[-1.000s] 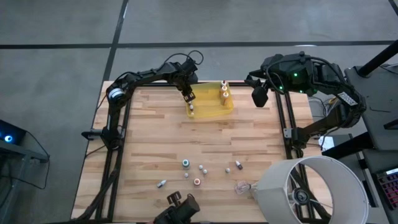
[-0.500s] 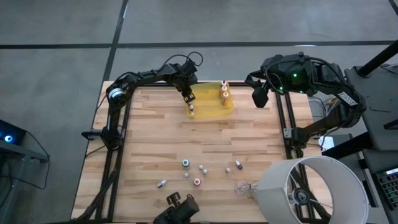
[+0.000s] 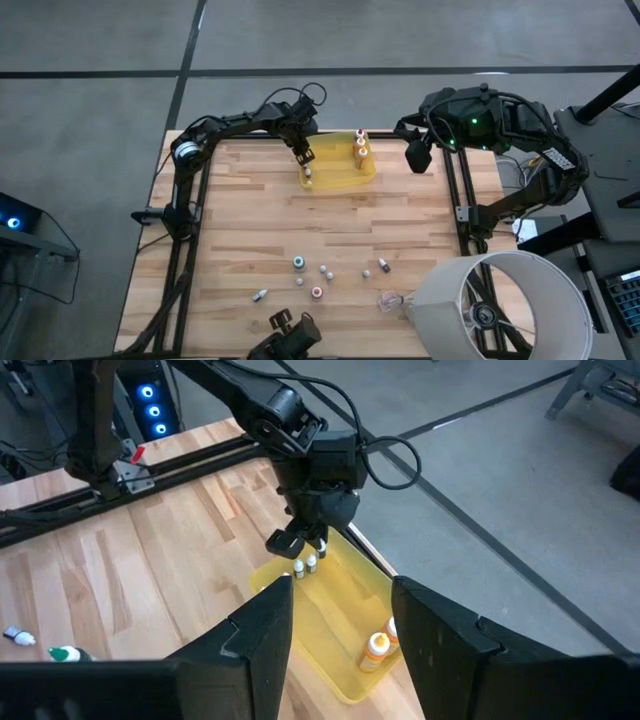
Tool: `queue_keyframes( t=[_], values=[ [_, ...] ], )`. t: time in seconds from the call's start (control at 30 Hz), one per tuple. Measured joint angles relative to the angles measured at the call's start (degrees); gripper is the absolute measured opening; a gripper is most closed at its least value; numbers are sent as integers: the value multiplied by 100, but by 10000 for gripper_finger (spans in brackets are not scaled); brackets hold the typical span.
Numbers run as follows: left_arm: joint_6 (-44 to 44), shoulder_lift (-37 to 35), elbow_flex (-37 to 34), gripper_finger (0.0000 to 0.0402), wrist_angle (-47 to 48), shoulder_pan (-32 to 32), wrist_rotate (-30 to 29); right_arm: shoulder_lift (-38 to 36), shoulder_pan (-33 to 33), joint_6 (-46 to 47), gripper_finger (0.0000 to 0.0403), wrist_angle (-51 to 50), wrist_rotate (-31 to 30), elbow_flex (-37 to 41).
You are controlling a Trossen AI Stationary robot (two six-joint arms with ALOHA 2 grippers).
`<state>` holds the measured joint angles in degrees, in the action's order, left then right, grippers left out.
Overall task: Pick & Place food coloring
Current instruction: Put the top small red food coloring bottle into the yellow bin
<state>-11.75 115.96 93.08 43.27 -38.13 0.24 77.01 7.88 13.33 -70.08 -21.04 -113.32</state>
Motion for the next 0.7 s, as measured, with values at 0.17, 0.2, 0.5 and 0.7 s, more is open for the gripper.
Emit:
queue_keyframes(
  t=[0.17,0.2,0.5,0.7],
  values=[
    [0,0,0,48,-1,0,5,1,2,0,164,2,0,0],
    [0,0,0,48,-1,0,5,0,2,0,164,0,0,0],
    [0,0,-43,49,0,4,14,0,7,-1,164,4,0,0],
    [32,-2,-52,49,2,2,16,0,7,1,164,5,0,0]
  ],
)
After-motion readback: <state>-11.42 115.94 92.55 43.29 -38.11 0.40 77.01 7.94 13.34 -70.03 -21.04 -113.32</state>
